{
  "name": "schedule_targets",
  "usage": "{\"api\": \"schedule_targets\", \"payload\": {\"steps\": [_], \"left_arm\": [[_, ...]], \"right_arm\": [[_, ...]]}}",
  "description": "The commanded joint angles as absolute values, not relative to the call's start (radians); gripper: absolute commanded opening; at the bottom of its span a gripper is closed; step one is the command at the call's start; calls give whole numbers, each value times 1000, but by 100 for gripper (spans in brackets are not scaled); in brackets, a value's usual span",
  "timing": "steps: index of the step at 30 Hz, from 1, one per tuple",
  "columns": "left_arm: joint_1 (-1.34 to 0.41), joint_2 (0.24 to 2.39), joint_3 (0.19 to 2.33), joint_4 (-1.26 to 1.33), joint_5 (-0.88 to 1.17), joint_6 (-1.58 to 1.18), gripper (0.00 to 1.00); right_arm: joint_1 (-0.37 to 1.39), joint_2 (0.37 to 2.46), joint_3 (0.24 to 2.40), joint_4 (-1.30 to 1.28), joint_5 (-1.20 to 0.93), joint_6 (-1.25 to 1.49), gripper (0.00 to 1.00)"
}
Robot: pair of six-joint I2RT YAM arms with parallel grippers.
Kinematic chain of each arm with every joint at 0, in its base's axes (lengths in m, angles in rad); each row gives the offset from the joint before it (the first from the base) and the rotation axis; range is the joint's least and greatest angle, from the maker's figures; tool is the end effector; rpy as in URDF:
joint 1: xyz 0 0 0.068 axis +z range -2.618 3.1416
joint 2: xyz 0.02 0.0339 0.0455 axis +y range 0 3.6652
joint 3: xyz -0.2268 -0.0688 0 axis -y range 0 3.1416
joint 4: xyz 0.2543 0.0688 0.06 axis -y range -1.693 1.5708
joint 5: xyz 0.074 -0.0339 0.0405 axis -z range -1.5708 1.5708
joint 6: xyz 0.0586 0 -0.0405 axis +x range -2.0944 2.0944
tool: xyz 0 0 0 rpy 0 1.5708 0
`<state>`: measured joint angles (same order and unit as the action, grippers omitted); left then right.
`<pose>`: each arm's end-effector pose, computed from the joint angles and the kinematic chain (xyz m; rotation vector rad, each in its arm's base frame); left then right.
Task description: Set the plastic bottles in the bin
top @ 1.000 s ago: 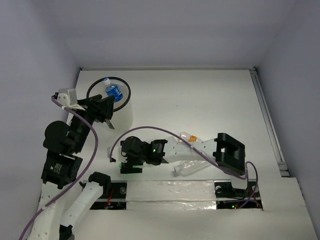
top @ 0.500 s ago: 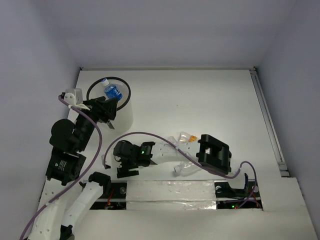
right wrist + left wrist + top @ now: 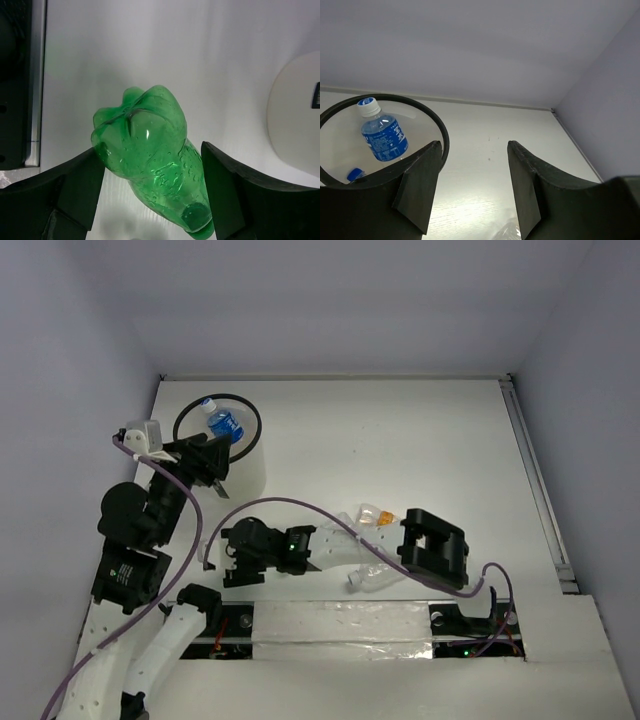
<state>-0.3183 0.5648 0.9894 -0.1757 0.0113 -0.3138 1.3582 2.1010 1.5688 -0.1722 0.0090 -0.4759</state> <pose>0.1555 -0.0519 0.4270 0.0128 1.3419 -0.5436 0.1029 0.4743 0.1460 -1.8357 1.4125 0.4480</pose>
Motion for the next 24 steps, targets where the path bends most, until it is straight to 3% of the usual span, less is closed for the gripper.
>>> {"api": "schedule_targets", "payload": {"steps": [1, 10, 16, 24], "left_arm": [[-314, 540, 988, -118, -34, -307, 51], [-314, 503, 1106, -61, -34, -370, 51], [-314, 404, 1109, 21, -29, -429, 64], [-314, 359, 1118, 2, 35, -434, 67]], "right_arm": [[1368, 1974, 1526, 33, 32, -433, 56], [1368, 1686, 1367, 199, 44, -324, 54], [1301, 1551, 1327, 331, 46, -233, 51], [1129, 1606, 1465, 523, -122, -3, 49]]}}
